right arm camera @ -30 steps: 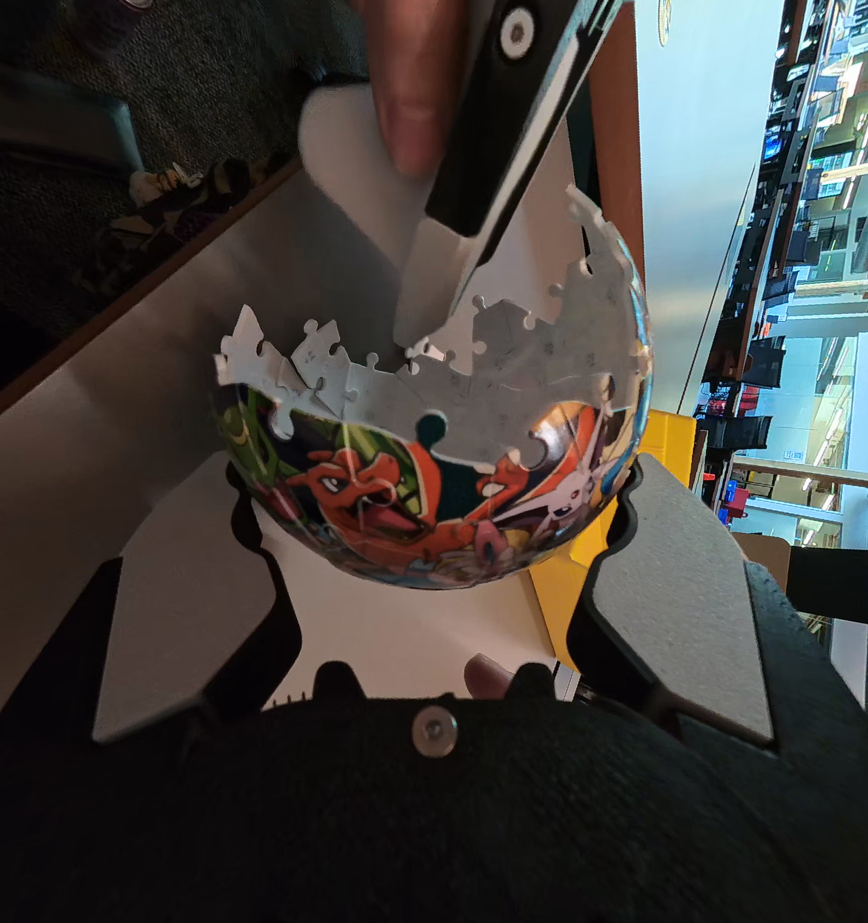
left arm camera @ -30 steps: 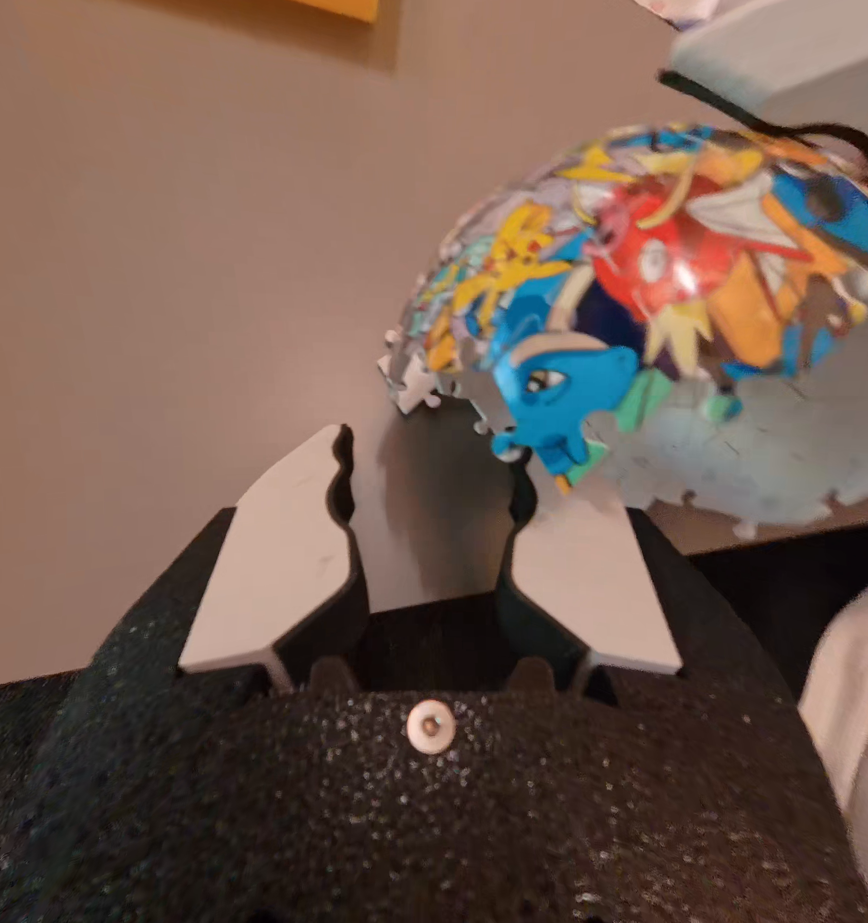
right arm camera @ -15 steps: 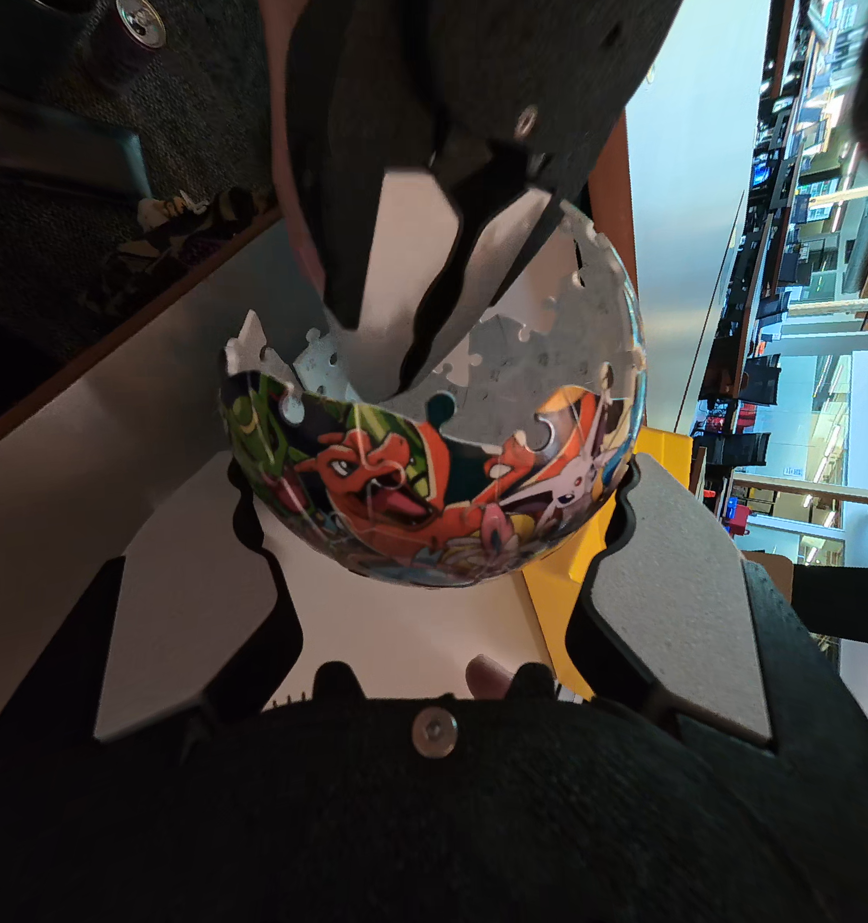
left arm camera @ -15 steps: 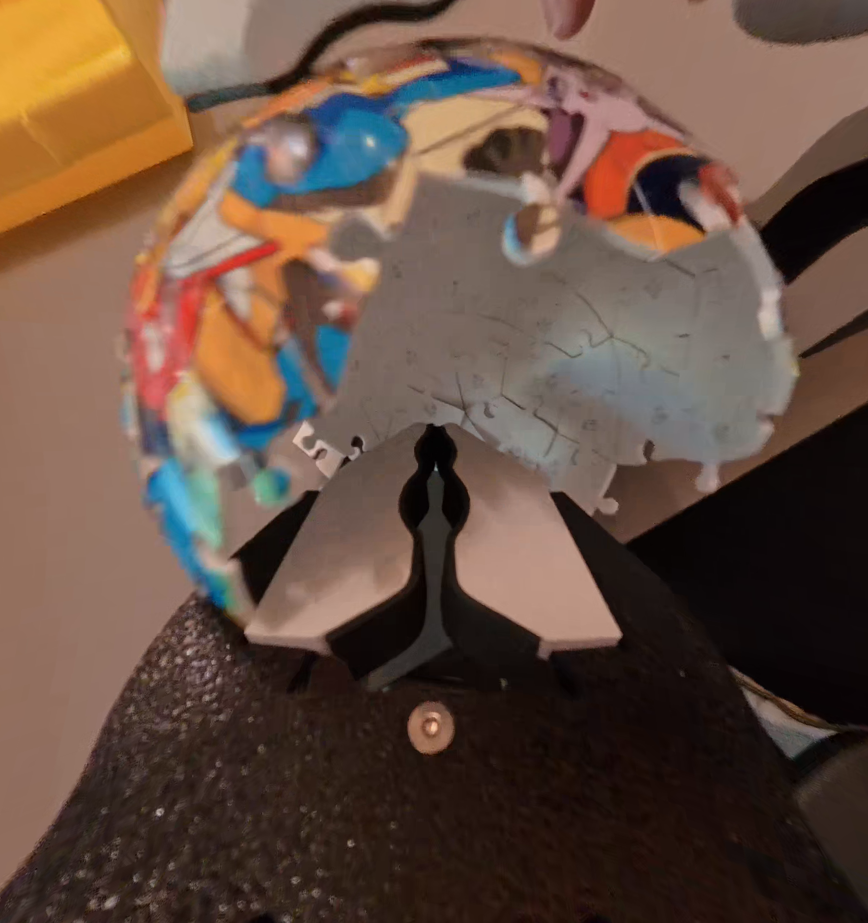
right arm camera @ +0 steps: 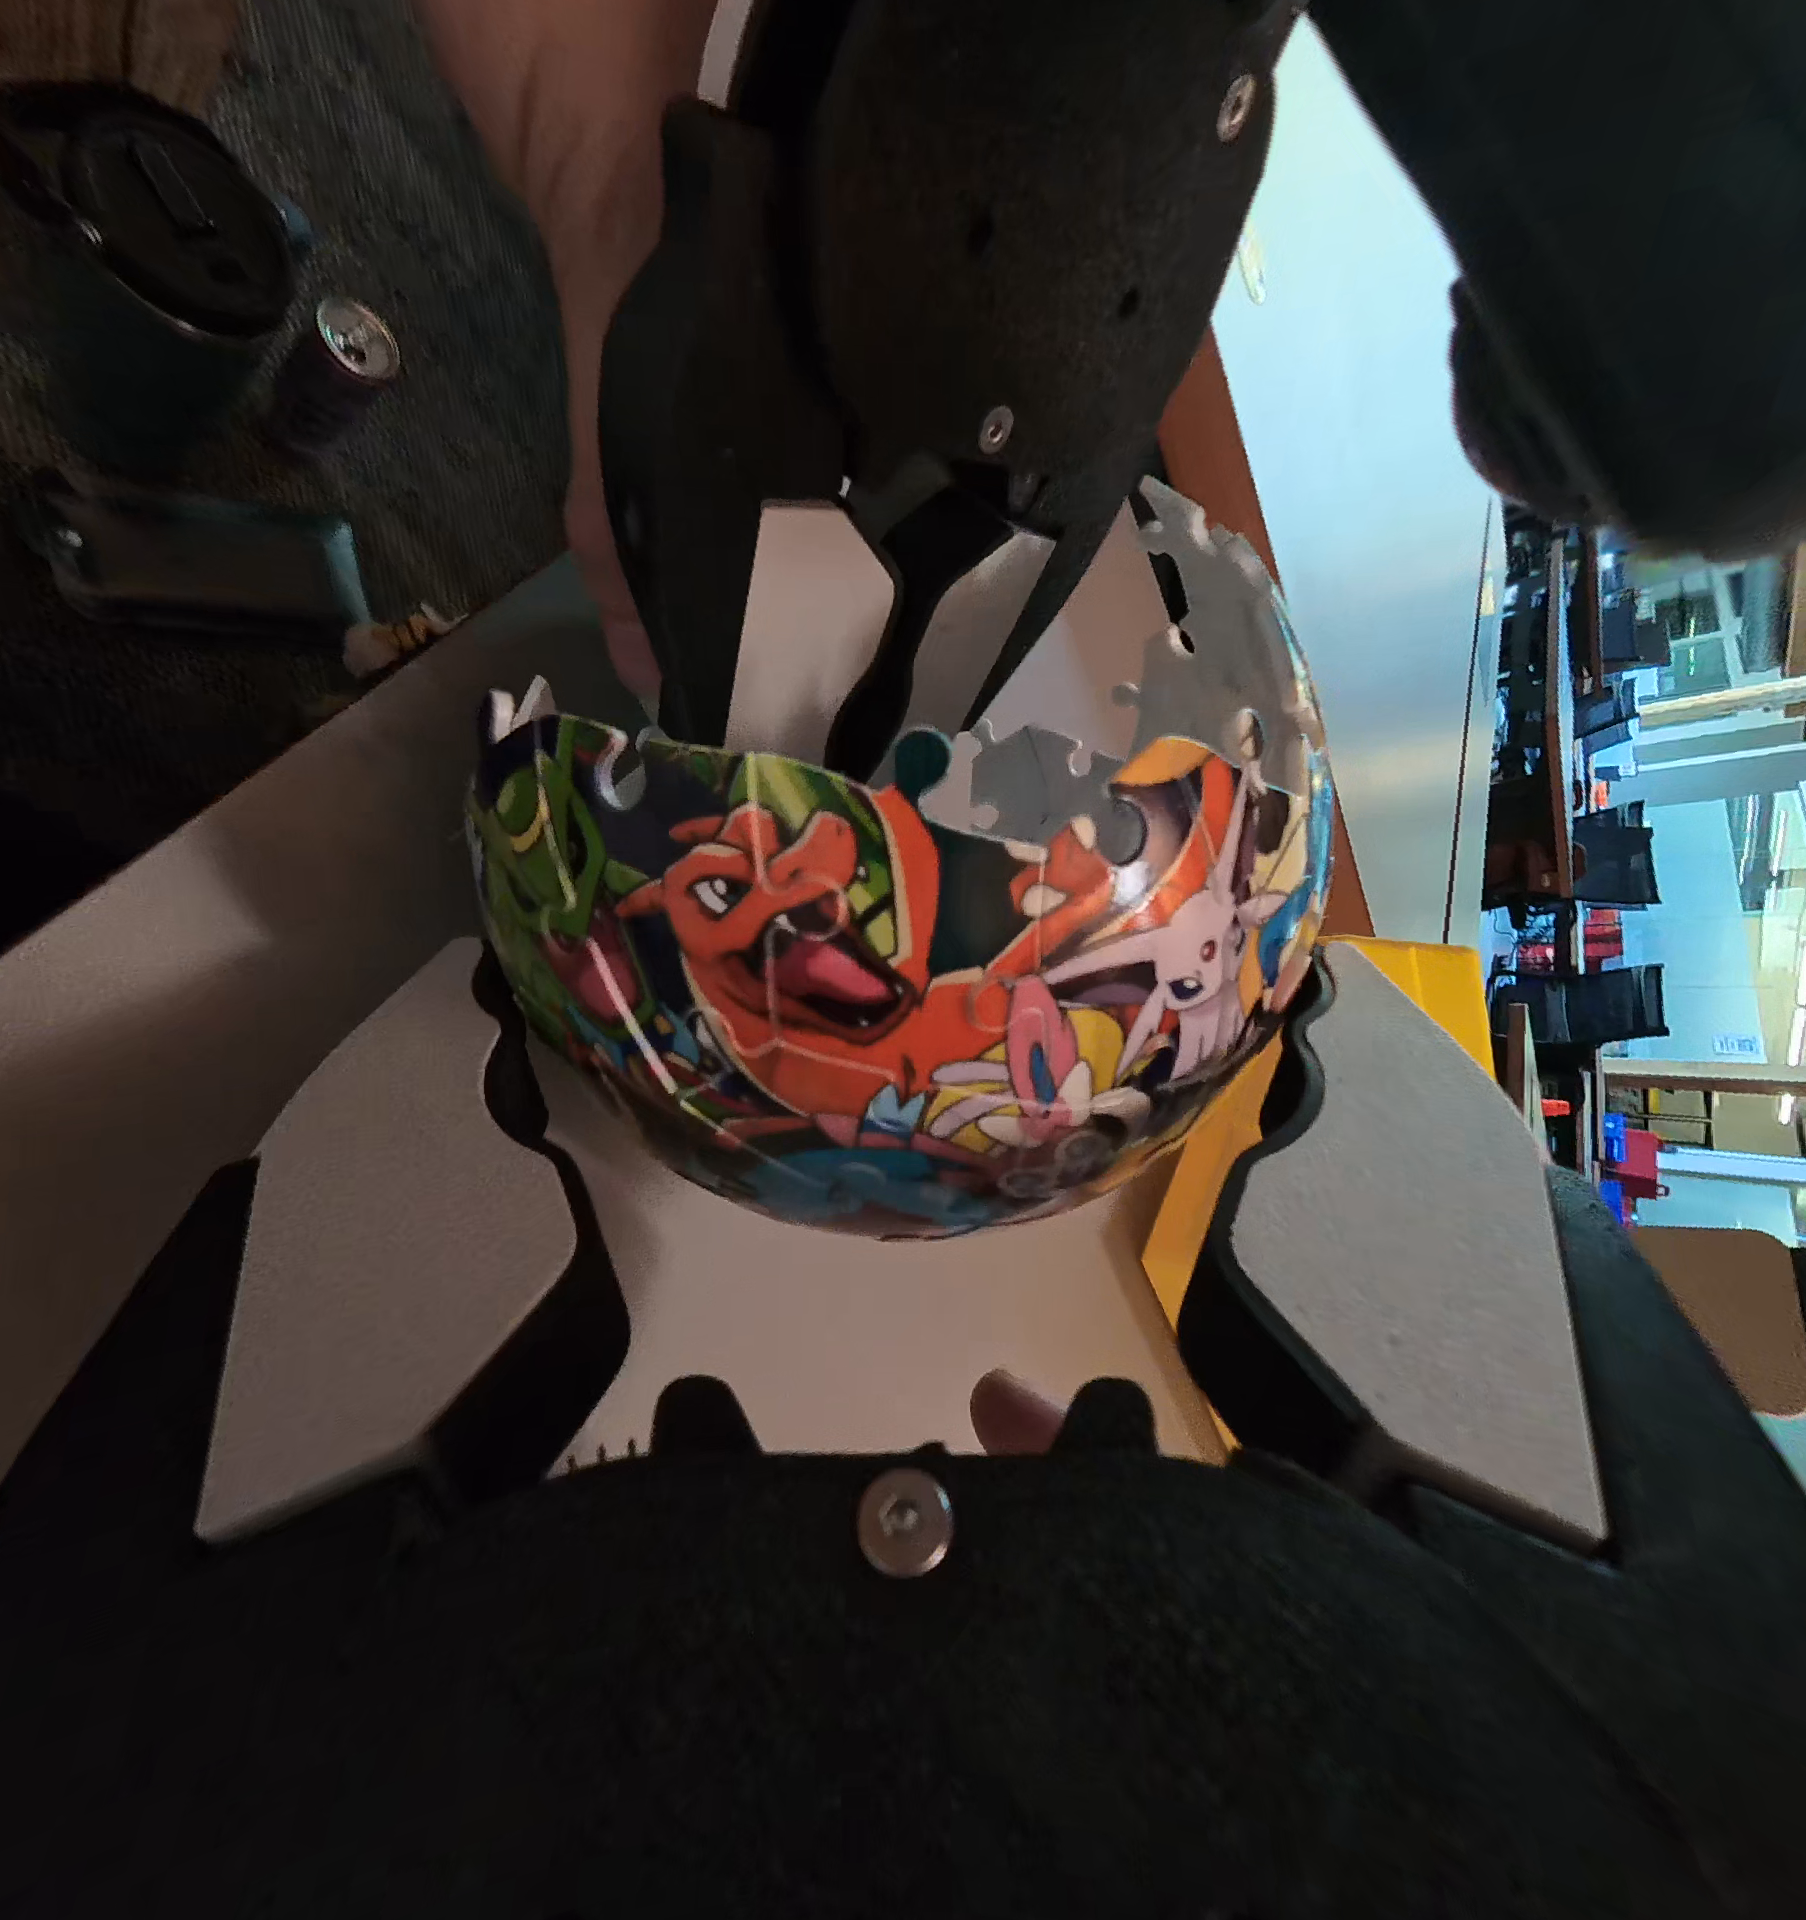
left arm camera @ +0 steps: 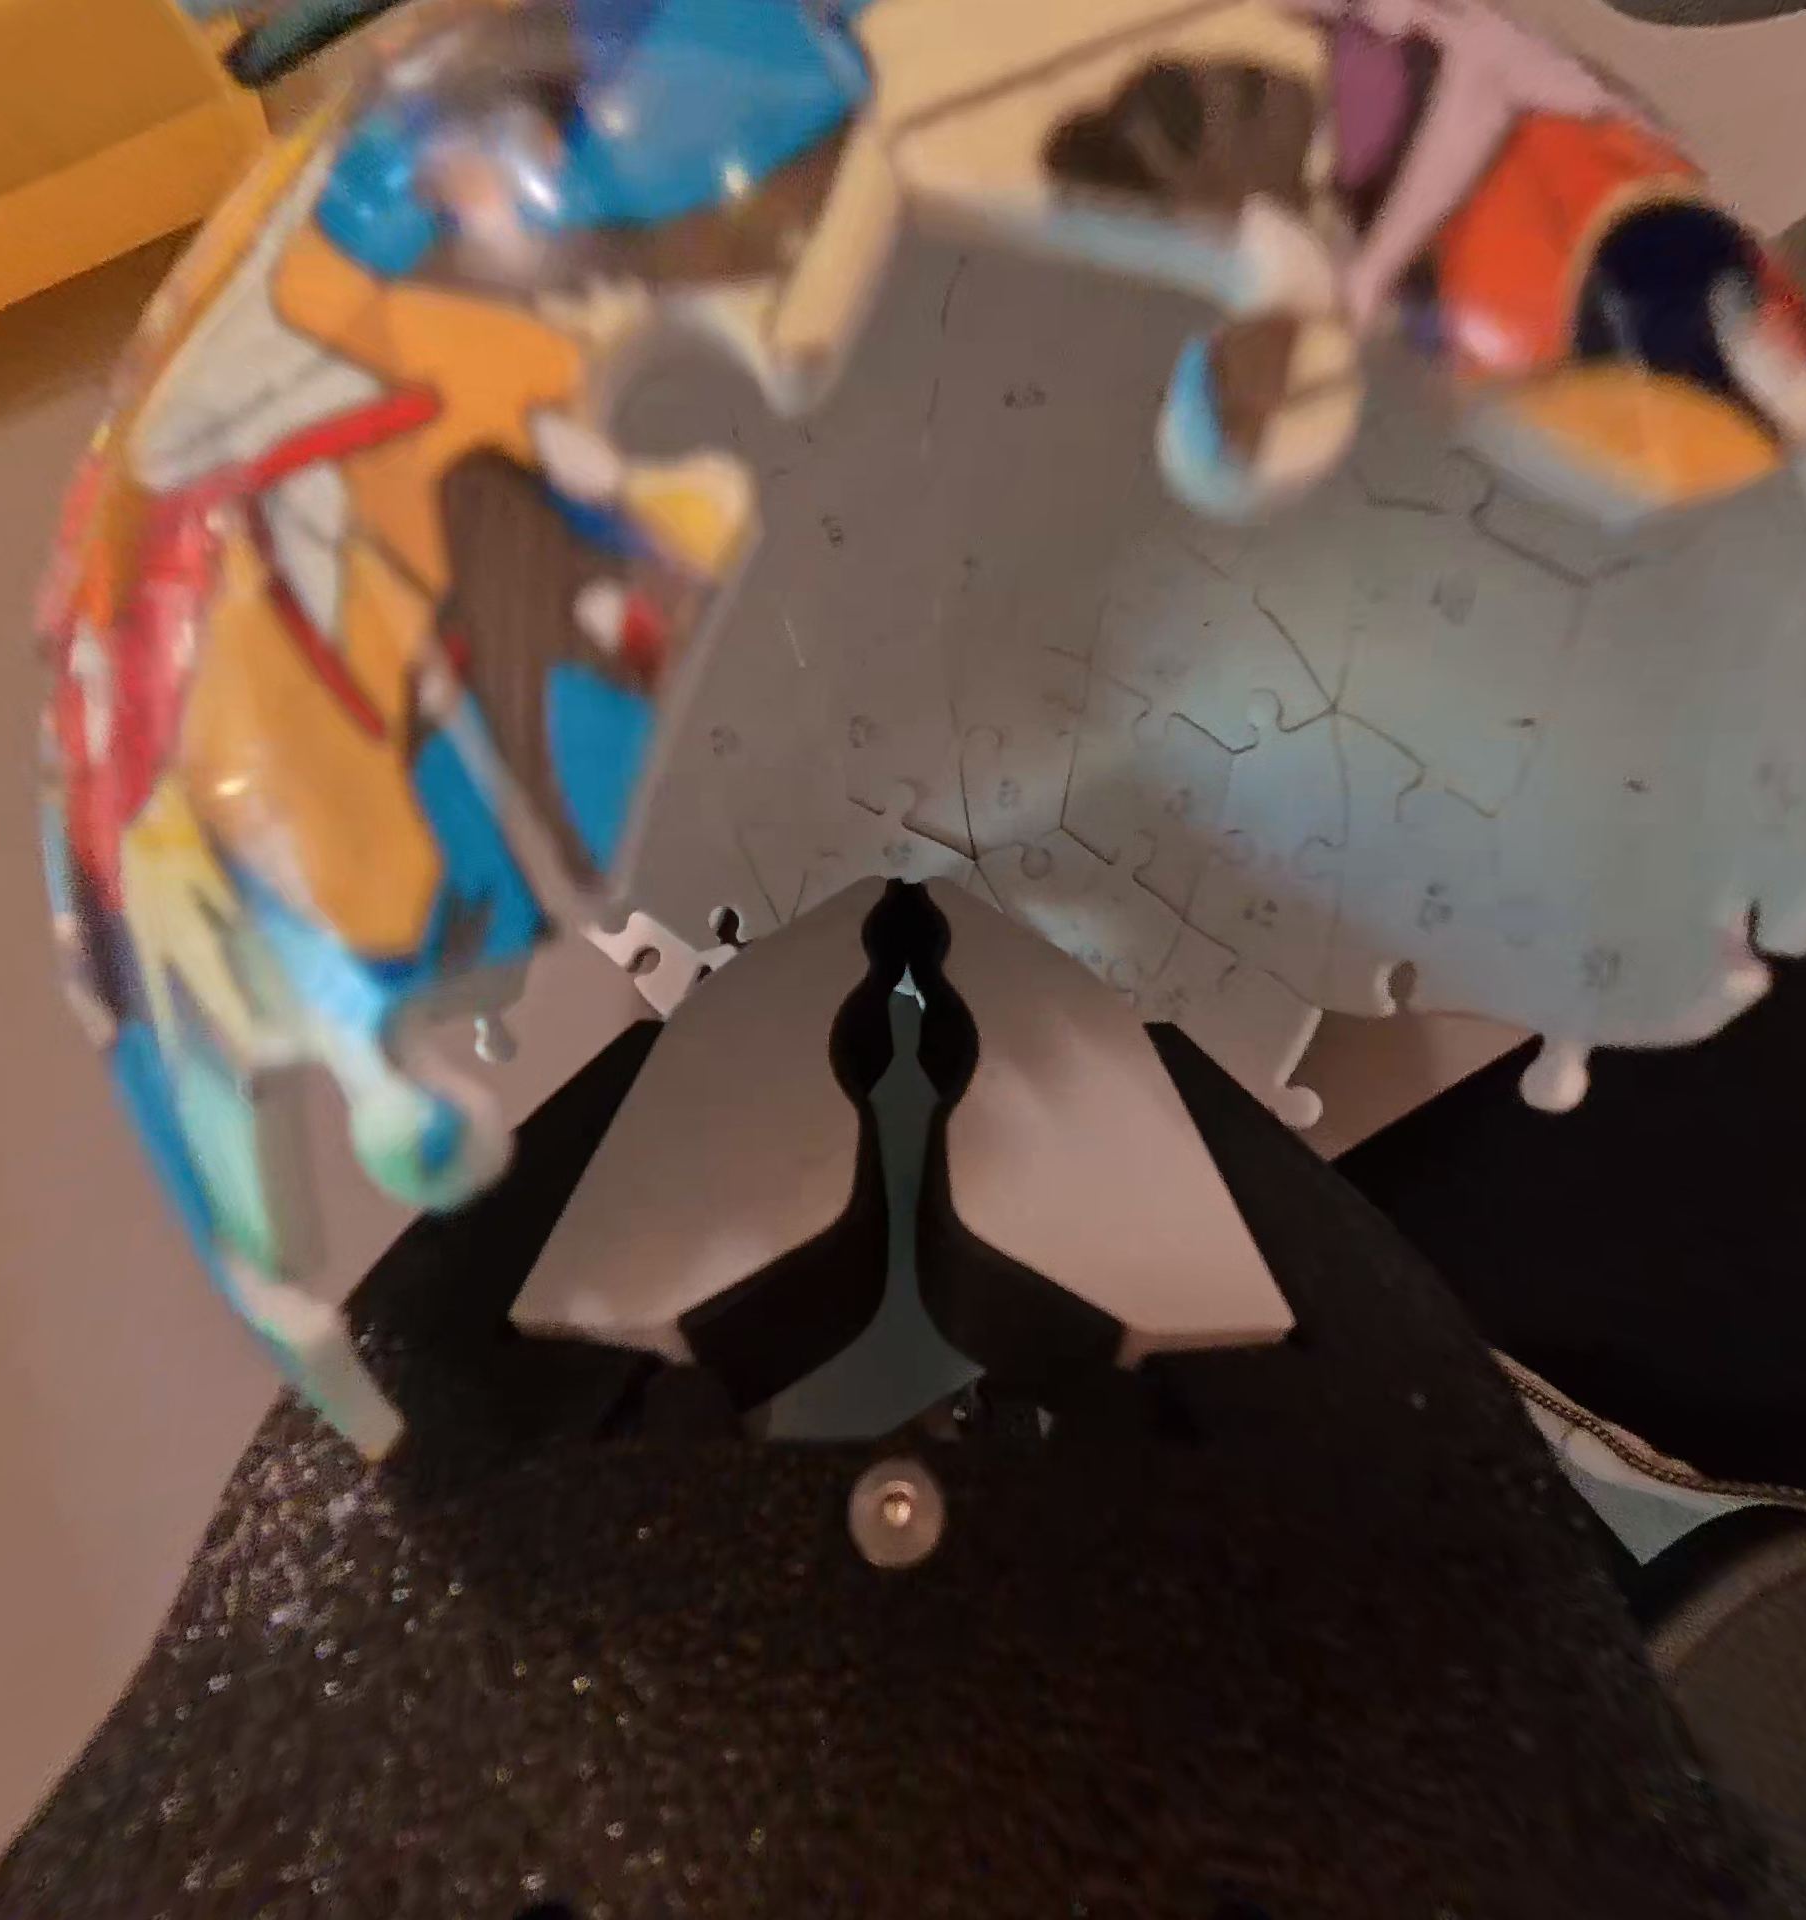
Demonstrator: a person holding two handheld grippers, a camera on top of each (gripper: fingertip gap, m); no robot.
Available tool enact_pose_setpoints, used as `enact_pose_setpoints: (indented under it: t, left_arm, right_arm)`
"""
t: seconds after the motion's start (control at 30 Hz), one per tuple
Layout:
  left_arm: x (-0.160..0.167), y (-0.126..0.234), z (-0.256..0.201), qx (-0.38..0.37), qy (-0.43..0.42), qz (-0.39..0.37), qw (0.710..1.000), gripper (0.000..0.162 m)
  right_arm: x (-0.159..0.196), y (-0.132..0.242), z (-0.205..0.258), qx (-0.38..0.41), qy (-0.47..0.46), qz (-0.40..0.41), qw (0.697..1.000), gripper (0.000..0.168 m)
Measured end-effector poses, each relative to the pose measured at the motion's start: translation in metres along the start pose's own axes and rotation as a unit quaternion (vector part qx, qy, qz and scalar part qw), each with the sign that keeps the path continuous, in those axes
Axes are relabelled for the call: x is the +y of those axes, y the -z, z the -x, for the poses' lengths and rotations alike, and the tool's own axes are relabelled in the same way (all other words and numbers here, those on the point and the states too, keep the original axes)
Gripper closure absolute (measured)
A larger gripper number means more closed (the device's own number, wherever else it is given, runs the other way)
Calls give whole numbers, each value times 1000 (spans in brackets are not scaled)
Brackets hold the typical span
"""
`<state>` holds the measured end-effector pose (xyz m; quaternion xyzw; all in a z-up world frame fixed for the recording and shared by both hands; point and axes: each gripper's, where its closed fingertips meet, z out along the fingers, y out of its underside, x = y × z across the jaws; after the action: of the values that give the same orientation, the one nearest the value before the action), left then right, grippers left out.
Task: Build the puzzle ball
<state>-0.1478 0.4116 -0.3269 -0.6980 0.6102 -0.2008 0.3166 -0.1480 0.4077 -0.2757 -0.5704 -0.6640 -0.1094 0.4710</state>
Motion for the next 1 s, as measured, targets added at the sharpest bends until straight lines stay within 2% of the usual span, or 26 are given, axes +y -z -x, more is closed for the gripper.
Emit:
enact_pose_setpoints:
  t: [0.23, 0.67, 1.0]
  left_arm:
    - [1, 0, -1, -1, -3, 28, 1000, 162]
    - [0, -1, -3, 5, 9, 16, 1000, 162]
    - [-1, -1, -3, 17, -9, -2, 1000, 162]
  right_arm:
    - [-2, 2, -1, -5, -32, -82, 996, 29]
    - [-7, -8, -4, 27, 8, -88, 996, 26]
    - [-4, -8, -7, 26, -24, -80, 996, 29]
